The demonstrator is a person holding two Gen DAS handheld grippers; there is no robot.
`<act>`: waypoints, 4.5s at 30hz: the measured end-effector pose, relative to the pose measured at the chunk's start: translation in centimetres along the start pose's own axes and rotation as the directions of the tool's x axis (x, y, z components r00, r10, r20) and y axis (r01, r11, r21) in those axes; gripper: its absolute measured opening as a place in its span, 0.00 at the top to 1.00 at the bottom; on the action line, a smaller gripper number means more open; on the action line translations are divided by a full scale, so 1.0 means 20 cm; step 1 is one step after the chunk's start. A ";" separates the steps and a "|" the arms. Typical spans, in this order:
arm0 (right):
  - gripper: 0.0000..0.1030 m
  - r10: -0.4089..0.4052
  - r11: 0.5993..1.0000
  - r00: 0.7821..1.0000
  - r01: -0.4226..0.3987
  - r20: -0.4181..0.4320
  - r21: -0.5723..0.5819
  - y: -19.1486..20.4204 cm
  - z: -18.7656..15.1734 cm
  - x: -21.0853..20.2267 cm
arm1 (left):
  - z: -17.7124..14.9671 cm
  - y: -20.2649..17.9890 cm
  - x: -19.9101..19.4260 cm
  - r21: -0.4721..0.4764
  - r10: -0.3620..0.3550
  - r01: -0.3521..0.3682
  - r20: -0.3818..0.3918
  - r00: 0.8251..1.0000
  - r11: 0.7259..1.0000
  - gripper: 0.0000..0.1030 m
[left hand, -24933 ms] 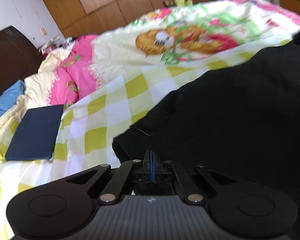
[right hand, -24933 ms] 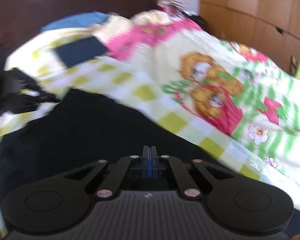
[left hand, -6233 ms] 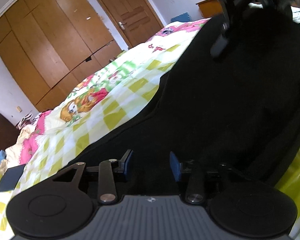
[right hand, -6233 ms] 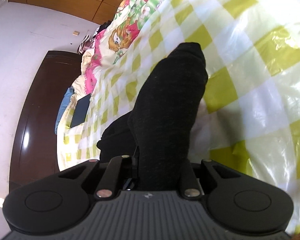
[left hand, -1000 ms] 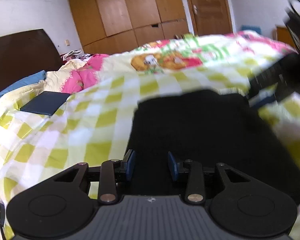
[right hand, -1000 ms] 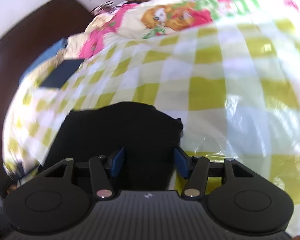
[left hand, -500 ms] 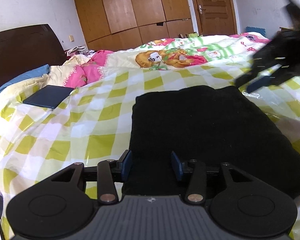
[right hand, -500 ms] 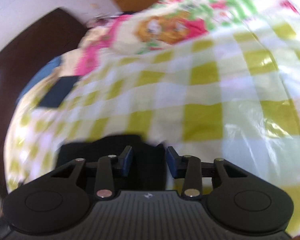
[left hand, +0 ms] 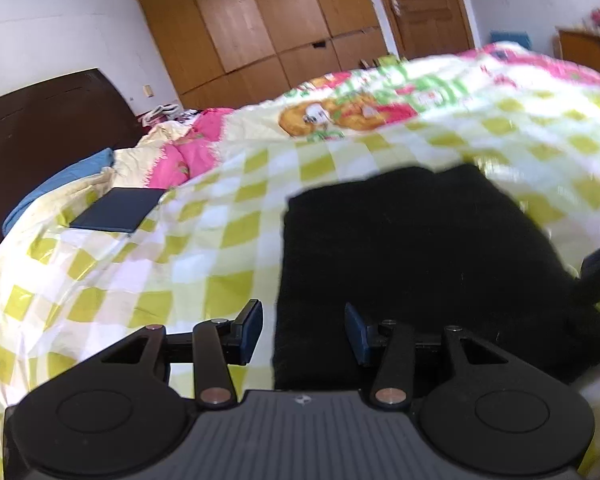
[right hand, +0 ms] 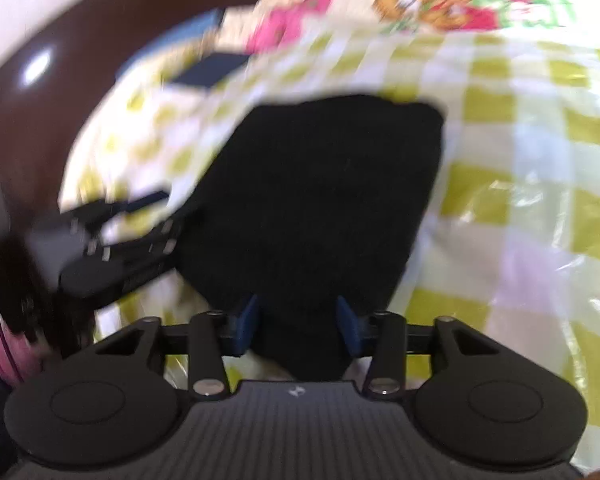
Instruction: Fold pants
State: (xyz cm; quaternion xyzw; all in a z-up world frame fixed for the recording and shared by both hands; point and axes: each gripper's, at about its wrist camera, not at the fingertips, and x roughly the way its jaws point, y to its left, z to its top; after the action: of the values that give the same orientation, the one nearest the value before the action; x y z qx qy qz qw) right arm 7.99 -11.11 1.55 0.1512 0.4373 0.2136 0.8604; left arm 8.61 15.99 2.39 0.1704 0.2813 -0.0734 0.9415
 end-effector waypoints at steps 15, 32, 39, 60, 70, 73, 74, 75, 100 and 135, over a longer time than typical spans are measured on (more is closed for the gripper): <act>0.32 0.194 0.938 0.981 -0.187 0.005 0.293 -0.33 0.17 0.42 | -0.02 0.12 0.28 -0.150 -0.148 0.134 -0.088 0.985 0.980 0.27; 0.57 0.018 0.976 0.998 -0.004 -0.060 0.217 -0.64 0.24 0.08 | 0.09 -0.41 0.17 -0.215 -0.236 0.217 -0.065 0.970 0.952 0.36; 0.53 -0.181 0.982 0.979 0.175 0.091 0.070 -0.39 0.09 -0.19 | 0.14 -0.47 0.02 -0.158 -0.114 0.102 -0.069 0.991 0.982 0.35; 0.44 -0.262 0.965 0.963 0.263 0.066 -0.014 -0.19 -0.22 -0.16 | 0.07 -0.57 -0.12 -0.092 -0.077 0.068 -0.099 0.992 0.993 0.34; 0.43 -0.251 0.968 0.965 0.252 0.082 -0.007 -0.18 -0.23 -0.20 | 0.06 -0.57 -0.15 -0.093 -0.073 0.064 -0.105 0.992 0.994 0.34; 0.43 -0.246 0.969 0.965 0.247 0.086 0.001 -0.18 -0.24 -0.21 | 0.06 -0.58 -0.16 -0.088 -0.074 0.065 -0.103 0.992 0.994 0.34; 0.43 -0.244 0.970 0.966 0.244 0.087 0.008 -0.18 -0.25 -0.22 | 0.05 -0.58 -0.17 -0.088 -0.073 0.064 -0.102 0.992 0.994 0.34; 0.43 -0.243 0.970 0.966 0.243 0.089 0.014 -0.19 -0.25 -0.22 | 0.05 -0.58 -0.17 -0.090 -0.074 0.065 -0.101 0.992 0.994 0.34; 0.38 -0.209 0.976 0.972 0.200 0.107 0.090 -0.28 -0.27 -0.27 | -0.01 -0.53 -0.18 -0.098 -0.090 0.080 -0.112 0.990 0.992 0.26; 0.24 -0.076 0.979 0.994 0.060 0.078 0.193 -0.49 0.01 0.05 | 0.17 -0.41 0.26 -0.175 -0.206 0.178 -0.161 0.965 0.968 0.03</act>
State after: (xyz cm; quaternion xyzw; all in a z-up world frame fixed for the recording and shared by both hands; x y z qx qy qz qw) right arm 11.08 -19.10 -3.40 0.2270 0.4236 0.1346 0.8666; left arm 12.63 6.92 -0.09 0.0725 0.3844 -0.1264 0.9116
